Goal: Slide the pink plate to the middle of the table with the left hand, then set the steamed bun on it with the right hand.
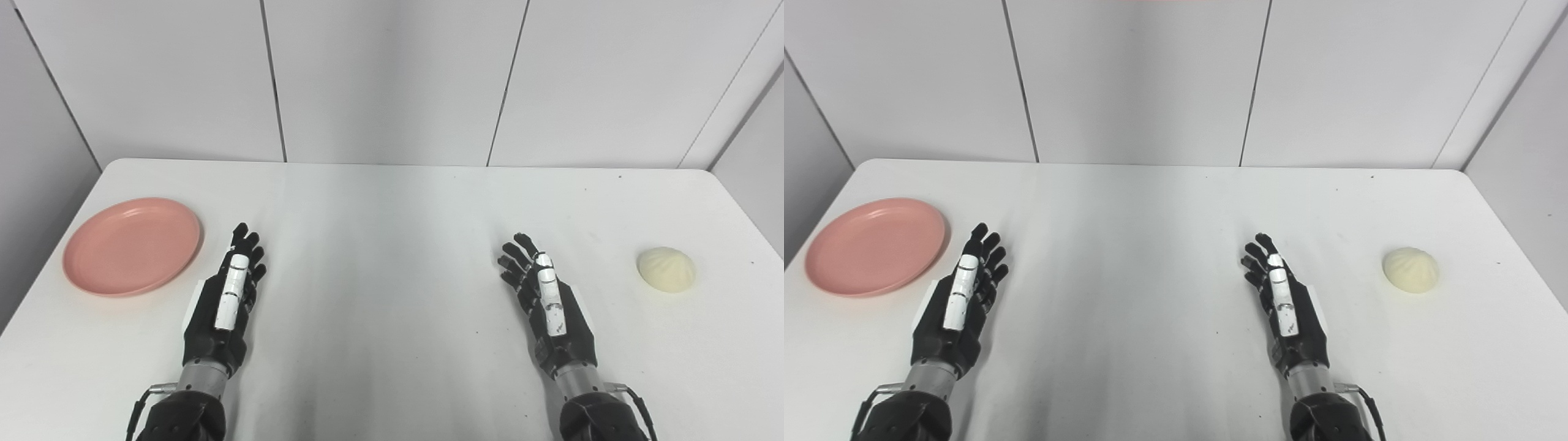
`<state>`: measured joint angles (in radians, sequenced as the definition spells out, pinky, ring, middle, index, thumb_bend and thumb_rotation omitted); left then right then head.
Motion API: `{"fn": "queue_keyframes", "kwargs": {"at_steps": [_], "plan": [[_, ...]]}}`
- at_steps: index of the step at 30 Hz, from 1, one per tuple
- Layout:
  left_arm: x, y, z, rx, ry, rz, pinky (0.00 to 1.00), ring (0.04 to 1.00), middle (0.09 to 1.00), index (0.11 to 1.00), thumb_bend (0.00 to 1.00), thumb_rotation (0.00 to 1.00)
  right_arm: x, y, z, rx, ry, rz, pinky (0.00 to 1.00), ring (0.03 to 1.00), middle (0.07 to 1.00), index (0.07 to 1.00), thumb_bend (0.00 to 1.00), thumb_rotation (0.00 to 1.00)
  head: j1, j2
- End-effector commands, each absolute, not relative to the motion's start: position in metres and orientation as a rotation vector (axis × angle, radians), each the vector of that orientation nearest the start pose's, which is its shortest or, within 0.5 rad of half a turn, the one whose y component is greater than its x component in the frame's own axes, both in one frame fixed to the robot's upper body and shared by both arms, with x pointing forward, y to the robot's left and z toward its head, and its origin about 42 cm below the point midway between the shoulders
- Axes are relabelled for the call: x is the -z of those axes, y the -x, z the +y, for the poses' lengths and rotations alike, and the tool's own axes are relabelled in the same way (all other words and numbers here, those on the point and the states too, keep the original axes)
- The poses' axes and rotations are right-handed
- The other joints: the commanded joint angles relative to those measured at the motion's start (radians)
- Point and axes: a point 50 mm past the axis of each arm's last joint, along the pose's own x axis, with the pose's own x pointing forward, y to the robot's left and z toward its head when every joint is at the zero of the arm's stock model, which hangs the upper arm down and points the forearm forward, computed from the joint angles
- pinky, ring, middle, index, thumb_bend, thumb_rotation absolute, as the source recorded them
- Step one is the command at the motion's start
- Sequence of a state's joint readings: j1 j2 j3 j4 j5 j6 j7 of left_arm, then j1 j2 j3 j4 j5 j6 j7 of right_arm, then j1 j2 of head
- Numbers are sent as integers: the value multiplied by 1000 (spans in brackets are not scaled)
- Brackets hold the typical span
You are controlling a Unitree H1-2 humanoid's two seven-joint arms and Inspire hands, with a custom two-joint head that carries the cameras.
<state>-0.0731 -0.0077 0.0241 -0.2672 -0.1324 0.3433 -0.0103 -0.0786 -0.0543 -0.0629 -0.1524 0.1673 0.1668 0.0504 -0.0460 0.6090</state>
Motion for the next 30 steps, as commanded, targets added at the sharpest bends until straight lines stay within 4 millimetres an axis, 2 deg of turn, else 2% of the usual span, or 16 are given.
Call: {"fn": "queue_keyframes", "kwargs": {"at_steps": [1, 22, 25, 30], "plan": [[-186, -306, 203, 71, 130, -66, 1000, 1000, 1000, 1000, 741, 867, -167, -310, -232, -53, -100, -135, 922, 881, 887, 911, 782, 964, 1, -1], [-185, -306, 203, 72, 117, -80, 1000, 999, 1000, 1000, 753, 852, -166, -311, -232, -54, -97, -135, 919, 879, 881, 911, 797, 957, 2, -2], [-184, -306, 202, 71, 118, -77, 1000, 1000, 1000, 1000, 756, 853, -166, -311, -233, -55, -96, -132, 923, 882, 883, 912, 801, 959, 14, -8], [-181, -308, 196, 80, 122, -61, 1000, 1000, 1000, 1000, 742, 853, -163, -311, -239, -56, -88, -126, 926, 883, 888, 919, 796, 963, 77, -29]]}}
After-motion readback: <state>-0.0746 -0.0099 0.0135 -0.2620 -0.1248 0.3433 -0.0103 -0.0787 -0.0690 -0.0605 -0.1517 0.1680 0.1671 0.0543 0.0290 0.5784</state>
